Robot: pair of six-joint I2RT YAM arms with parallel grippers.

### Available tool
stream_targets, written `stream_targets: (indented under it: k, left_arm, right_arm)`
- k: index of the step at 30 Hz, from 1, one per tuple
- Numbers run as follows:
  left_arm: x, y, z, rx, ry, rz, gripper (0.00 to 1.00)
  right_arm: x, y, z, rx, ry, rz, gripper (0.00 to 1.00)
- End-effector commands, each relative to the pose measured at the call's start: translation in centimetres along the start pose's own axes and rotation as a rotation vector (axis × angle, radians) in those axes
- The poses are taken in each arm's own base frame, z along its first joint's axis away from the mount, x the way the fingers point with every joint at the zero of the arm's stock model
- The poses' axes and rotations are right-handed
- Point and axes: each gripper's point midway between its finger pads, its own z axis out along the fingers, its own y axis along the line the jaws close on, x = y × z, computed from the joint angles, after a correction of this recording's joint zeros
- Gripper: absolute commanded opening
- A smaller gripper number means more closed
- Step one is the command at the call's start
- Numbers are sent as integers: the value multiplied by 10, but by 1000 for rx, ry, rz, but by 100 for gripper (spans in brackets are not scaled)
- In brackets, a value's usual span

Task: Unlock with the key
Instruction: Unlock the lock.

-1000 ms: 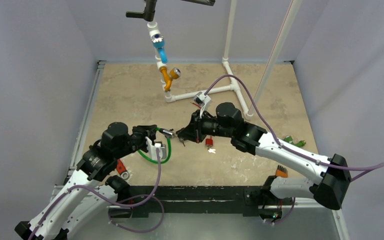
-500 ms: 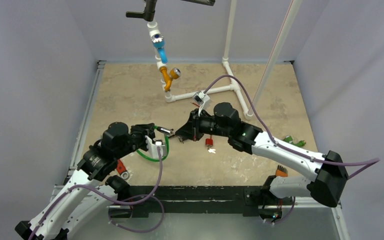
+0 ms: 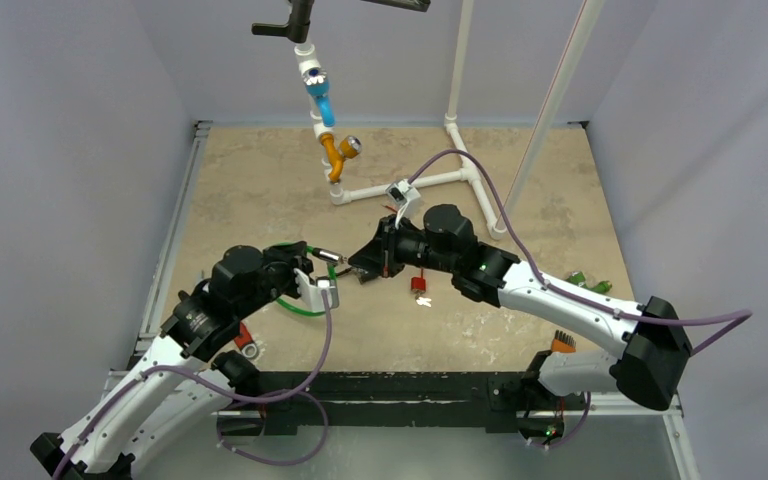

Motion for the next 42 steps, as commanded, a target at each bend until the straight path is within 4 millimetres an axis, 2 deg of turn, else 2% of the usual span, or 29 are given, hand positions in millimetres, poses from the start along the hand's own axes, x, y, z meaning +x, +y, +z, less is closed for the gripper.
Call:
stream_targets:
  k: [1, 10, 15, 22, 25, 32, 38, 42]
  left_arm:
    - [-11, 34, -2, -131, -25, 28, 0]
    - [-13, 30, -1, -119, -26, 24, 0]
    - [-22, 25, -1, -94, -74, -4, 0]
    - [-37, 17, 1, -46, -138, -38, 0]
    - [-42, 20, 2, -45, -153, -39, 0]
    - [-47, 27, 0, -46, -151, -93, 0]
    - [-34, 28, -2, -89, -87, -206, 0]
    - [-36, 30, -1, -108, -97, -309, 0]
  right_arm:
    - [-14, 7, 5, -24, -57, 13, 0]
    - [-10, -5, 9, 27, -54, 42, 0]
    - [-12, -8, 11, 41, -65, 47, 0]
    - [-12, -1, 16, -13, -67, 27, 0]
    - [-11, 4, 18, -43, -62, 12, 0]
    - [-8, 0, 22, -49, -73, -9, 0]
    - [-6, -8, 4, -25, -132, -23, 0]
    - [-12, -8, -12, -22, -203, -38, 0]
